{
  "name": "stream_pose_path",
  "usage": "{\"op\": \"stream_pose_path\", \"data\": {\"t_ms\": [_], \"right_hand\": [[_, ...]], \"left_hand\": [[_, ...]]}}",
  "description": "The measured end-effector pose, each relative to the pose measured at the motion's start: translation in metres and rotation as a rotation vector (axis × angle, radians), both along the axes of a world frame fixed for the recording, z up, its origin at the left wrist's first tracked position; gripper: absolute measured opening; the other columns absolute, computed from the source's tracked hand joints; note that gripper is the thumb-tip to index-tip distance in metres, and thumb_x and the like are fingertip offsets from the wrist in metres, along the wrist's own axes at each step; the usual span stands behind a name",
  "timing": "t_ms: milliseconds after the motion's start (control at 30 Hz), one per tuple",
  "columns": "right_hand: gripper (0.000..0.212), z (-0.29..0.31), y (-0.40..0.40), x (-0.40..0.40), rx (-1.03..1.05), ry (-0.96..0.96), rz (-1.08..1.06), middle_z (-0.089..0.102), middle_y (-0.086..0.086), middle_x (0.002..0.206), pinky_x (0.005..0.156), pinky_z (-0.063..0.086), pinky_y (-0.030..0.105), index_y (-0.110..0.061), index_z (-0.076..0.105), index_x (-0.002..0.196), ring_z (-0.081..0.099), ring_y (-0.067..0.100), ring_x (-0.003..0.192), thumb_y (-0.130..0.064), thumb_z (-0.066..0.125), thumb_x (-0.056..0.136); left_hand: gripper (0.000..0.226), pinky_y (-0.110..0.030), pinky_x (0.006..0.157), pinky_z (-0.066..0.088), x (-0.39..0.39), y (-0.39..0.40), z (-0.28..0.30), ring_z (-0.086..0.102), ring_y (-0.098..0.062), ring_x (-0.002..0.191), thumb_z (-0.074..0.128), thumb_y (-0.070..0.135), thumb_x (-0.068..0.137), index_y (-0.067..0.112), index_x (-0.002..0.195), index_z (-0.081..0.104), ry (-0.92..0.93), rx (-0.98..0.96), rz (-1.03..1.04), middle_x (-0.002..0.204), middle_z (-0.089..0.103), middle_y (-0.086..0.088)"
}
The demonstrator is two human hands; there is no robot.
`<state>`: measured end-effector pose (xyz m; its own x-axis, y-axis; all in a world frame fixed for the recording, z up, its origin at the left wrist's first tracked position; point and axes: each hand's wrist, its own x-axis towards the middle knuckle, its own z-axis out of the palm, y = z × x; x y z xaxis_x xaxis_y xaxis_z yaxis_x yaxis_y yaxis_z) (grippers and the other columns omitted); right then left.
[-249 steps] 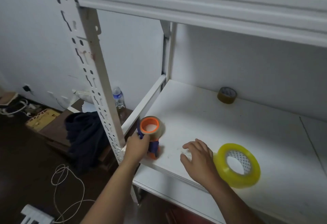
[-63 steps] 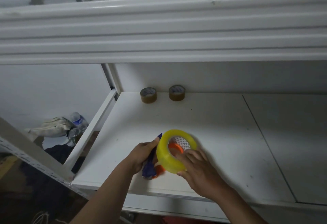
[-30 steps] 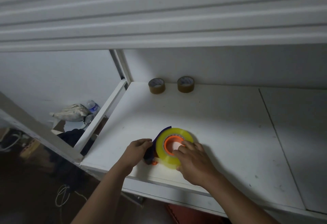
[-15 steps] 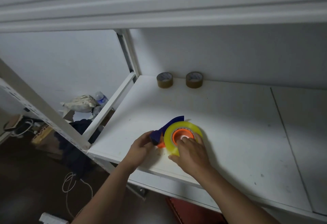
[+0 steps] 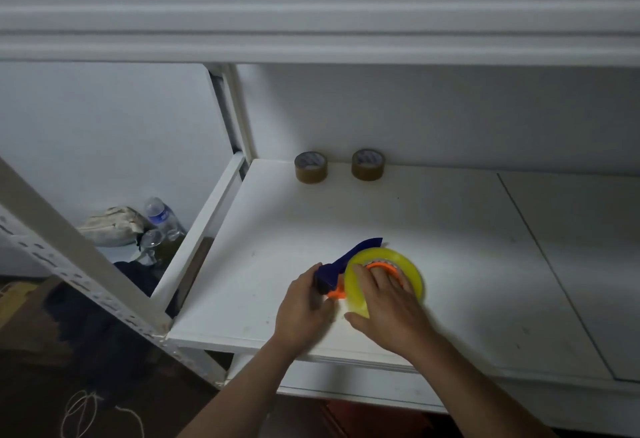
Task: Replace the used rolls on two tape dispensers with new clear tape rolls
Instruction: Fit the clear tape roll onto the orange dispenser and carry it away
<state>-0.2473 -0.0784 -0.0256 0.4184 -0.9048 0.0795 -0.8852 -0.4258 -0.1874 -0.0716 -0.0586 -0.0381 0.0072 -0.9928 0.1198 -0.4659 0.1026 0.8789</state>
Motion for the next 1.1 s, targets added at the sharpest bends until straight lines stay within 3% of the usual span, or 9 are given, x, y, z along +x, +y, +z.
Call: {"op": "stream_pose_path", "data": {"t_ms": [67, 167, 300, 400, 500, 600, 867, 1100], "right_hand": [[0.07, 0.004, -0.005, 0.01, 0.009, -0.001, -0.038, 0.043, -0.002, 0.132, 0.111, 0.022, 0.042, -0.034, 0.026, 0.139, 0.042, 0.023, 0.125, -0.059, 0.053, 0.079], [0.064, 0.004, -0.013, 0.02, 0.028, 0.012, -0.098, 0.046, -0.001, 0.129, 0.11, 0.023, 0.042, -0.036, 0.032, 0.138, 0.044, 0.023, 0.122, -0.054, 0.052, 0.08], [0.062, 0.006, -0.013, 0.023, 0.105, -0.068, -0.127, 0.048, 0.0, 0.128, 0.106, 0.028, 0.036, -0.034, 0.035, 0.138, 0.045, 0.022, 0.122, -0.043, 0.058, 0.081], [0.062, 0.012, -0.009, 0.023, 0.187, -0.181, -0.107, 0.057, -0.001, 0.125, 0.086, 0.044, 0.03, -0.031, 0.034, 0.138, 0.054, 0.019, 0.109, -0.037, 0.062, 0.083], [0.062, 0.016, -0.01, 0.024, 0.221, -0.159, -0.114, 0.064, -0.003, 0.114, 0.078, 0.048, 0.03, -0.029, 0.033, 0.137, 0.059, 0.016, 0.097, -0.037, 0.063, 0.082], [0.064, 0.016, -0.01, 0.027, 0.22, -0.096, -0.127, 0.066, -0.002, 0.105, 0.072, 0.048, 0.032, -0.026, 0.031, 0.135, 0.061, 0.018, 0.09, -0.044, 0.061, 0.082], [0.071, 0.016, -0.012, 0.031, 0.205, -0.074, -0.142, 0.062, -0.002, 0.121, 0.084, 0.044, 0.031, -0.025, 0.027, 0.142, 0.058, 0.019, 0.109, -0.049, 0.058, 0.083], [0.073, 0.021, -0.014, 0.028, 0.281, -0.115, -0.122, 0.056, -0.002, 0.133, 0.091, 0.04, 0.03, -0.028, 0.027, 0.144, 0.052, 0.019, 0.119, -0.049, 0.06, 0.083]], "left_hand": [[0.034, -0.033, 0.064, 0.051, 0.003, -0.001, -0.006, 0.059, -0.011, 0.083, 0.062, 0.014, 0.073, 0.033, 0.101, 0.058, -0.067, 0.0, 0.03, 0.088, 0.066, 0.014], [0.027, -0.02, 0.06, 0.044, 0.005, -0.001, -0.009, 0.058, -0.008, 0.077, 0.063, 0.019, 0.079, 0.033, 0.101, 0.058, -0.076, -0.029, 0.02, 0.083, 0.065, 0.015], [0.029, -0.018, 0.067, 0.045, 0.008, -0.001, -0.012, 0.059, -0.008, 0.084, 0.065, 0.023, 0.081, 0.03, 0.108, 0.057, -0.061, -0.03, 0.036, 0.09, 0.066, 0.016], [0.036, -0.017, 0.071, 0.043, 0.008, 0.001, -0.017, 0.055, -0.005, 0.09, 0.067, 0.024, 0.083, 0.028, 0.116, 0.053, -0.097, -0.012, 0.06, 0.098, 0.063, 0.019], [0.057, -0.022, 0.085, 0.046, 0.008, 0.001, -0.021, 0.054, -0.01, 0.107, 0.067, 0.028, 0.084, 0.024, 0.136, 0.044, -0.135, 0.024, 0.09, 0.115, 0.062, 0.014], [0.066, -0.02, 0.09, 0.039, 0.007, 0.001, -0.021, 0.049, -0.012, 0.117, 0.066, 0.033, 0.086, 0.021, 0.144, 0.037, -0.131, 0.055, 0.115, 0.127, 0.058, 0.009], [0.07, -0.02, 0.097, 0.038, 0.004, -0.001, -0.021, 0.045, -0.01, 0.127, 0.067, 0.041, 0.085, 0.02, 0.144, 0.036, -0.088, 0.047, 0.147, 0.137, 0.052, 0.007], [0.065, -0.024, 0.098, 0.042, 0.004, 0.0, -0.022, 0.047, -0.009, 0.123, 0.068, 0.039, 0.084, 0.019, 0.14, 0.042, -0.114, 0.015, 0.168, 0.134, 0.054, 0.008]]}}
